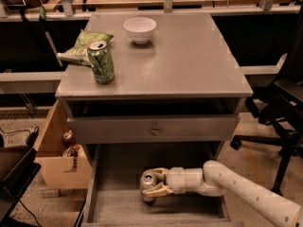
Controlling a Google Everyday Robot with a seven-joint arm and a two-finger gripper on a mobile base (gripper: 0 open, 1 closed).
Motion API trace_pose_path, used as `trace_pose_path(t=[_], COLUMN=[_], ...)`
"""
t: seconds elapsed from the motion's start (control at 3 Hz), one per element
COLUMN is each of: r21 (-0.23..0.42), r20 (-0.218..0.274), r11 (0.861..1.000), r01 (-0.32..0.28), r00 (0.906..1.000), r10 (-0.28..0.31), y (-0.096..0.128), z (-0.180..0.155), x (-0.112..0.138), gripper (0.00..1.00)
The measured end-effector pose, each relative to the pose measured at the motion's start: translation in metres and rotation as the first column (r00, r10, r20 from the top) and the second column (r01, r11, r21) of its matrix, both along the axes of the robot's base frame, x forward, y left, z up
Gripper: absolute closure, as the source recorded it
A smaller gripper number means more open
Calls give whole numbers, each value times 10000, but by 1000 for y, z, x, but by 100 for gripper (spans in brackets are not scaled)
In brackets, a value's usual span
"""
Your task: Place 7up can into middle drawer
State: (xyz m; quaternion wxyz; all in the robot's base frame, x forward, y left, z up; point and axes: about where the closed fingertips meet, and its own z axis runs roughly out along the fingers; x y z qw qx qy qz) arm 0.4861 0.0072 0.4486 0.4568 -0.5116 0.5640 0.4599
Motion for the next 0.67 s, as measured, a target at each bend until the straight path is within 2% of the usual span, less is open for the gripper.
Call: trace_pose_path(t=[0.33, 0.67], r21=[18, 28], r20=[-8, -13], r11=[10000, 10000], r01=[-36, -56], r00=[10000, 10000], r10=[36, 56], y=[2, 3], z=[0, 0], x=[-1, -1], gripper=[4, 0])
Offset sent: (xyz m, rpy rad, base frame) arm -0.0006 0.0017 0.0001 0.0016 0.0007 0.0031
